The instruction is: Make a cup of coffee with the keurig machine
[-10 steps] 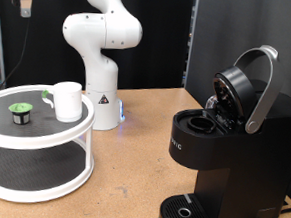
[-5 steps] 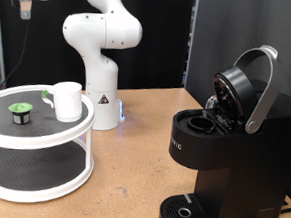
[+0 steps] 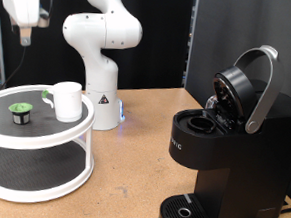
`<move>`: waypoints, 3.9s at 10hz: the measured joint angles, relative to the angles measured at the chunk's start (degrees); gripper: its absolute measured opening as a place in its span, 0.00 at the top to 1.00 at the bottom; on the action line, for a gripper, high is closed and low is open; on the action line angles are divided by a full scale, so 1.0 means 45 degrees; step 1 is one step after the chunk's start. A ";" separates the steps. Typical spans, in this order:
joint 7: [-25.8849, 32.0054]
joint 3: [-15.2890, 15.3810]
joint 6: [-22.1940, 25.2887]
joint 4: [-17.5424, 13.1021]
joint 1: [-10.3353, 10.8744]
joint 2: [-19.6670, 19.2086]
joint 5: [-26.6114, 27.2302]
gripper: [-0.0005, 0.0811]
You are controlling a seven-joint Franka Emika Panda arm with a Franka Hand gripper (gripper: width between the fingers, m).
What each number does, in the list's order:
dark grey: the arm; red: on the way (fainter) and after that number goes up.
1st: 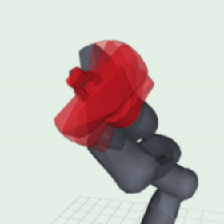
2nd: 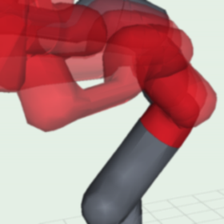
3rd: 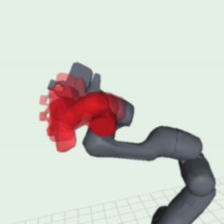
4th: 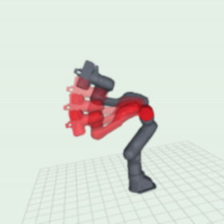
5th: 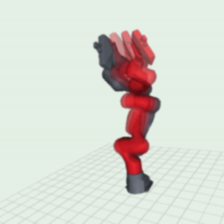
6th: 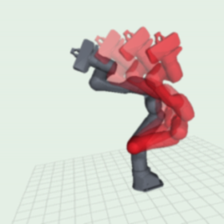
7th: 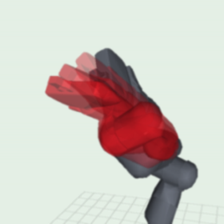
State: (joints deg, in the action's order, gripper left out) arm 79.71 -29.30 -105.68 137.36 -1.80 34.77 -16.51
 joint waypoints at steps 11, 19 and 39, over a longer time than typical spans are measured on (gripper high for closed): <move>0.0513 -0.1384 -0.3179 0.2270 -0.0034 -0.0828 -0.1750 0.01; 0.0251 -0.1881 -0.5946 0.3765 -0.0188 -0.1817 -0.2389 0.01; 0.0760 -0.1363 -0.2552 0.2563 -0.0230 -0.0468 -0.1075 0.43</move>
State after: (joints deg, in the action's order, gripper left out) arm 83.13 -35.44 -117.17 148.89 -2.84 32.67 -21.35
